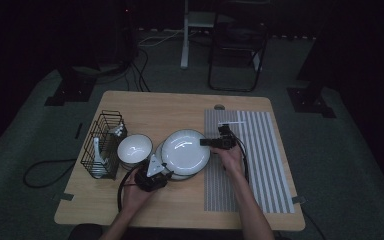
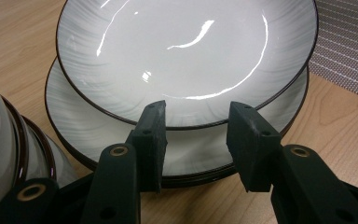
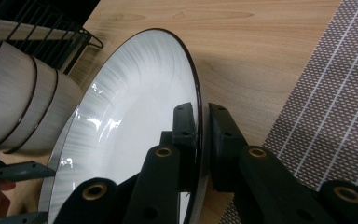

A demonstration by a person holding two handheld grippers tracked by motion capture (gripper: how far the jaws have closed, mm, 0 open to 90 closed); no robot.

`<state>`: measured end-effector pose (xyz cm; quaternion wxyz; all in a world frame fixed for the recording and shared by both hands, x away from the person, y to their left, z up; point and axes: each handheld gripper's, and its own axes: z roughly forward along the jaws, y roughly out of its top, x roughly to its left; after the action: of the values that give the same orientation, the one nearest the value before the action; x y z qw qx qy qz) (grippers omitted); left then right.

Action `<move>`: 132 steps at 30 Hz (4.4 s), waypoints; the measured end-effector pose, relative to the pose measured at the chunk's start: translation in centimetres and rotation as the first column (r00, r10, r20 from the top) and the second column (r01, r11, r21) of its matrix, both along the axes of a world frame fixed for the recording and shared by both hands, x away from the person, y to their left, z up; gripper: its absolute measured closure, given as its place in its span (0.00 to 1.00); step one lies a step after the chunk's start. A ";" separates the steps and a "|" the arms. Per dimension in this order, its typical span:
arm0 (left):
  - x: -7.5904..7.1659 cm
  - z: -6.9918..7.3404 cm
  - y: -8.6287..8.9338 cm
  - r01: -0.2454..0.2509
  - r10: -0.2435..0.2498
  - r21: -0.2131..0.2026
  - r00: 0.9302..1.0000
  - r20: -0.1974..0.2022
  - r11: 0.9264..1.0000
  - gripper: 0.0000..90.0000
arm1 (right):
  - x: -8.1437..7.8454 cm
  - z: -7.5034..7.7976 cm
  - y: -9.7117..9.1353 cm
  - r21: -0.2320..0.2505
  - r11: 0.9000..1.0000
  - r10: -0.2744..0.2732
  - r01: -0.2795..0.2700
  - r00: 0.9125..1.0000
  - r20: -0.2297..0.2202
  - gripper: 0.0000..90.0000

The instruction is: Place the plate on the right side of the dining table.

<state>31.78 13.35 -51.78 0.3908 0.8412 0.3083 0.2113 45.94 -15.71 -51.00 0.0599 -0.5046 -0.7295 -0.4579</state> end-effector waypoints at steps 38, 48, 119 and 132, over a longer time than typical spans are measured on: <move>-0.4 0.1 0.3 0.008 -0.008 -0.002 1.000 0.025 1.000 0.64 | -0.4 -0.3 -1.1 0.133 0.984 -0.113 0.117 0.993 -0.042 0.90; -0.4 0.0 0.3 0.008 -0.008 -0.003 1.000 0.025 1.000 0.64 | -0.5 -0.1 -1.7 0.163 0.977 -0.129 0.135 0.991 -0.048 0.90; -0.4 -0.1 0.4 0.006 -0.006 -0.020 1.000 0.017 1.000 0.64 | -1.4 3.0 -9.2 0.223 0.933 -0.289 0.281 0.957 0.003 0.89; -0.4 -0.1 0.4 0.003 -0.002 -0.028 1.000 0.016 1.000 0.63 | -1.9 2.9 -11.6 0.219 0.920 -0.333 0.324 0.943 0.002 0.89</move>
<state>31.39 13.77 -51.90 0.4053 0.8343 0.3071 0.2131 44.02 -27.32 -48.14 0.0224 -0.6012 -0.5817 -0.5474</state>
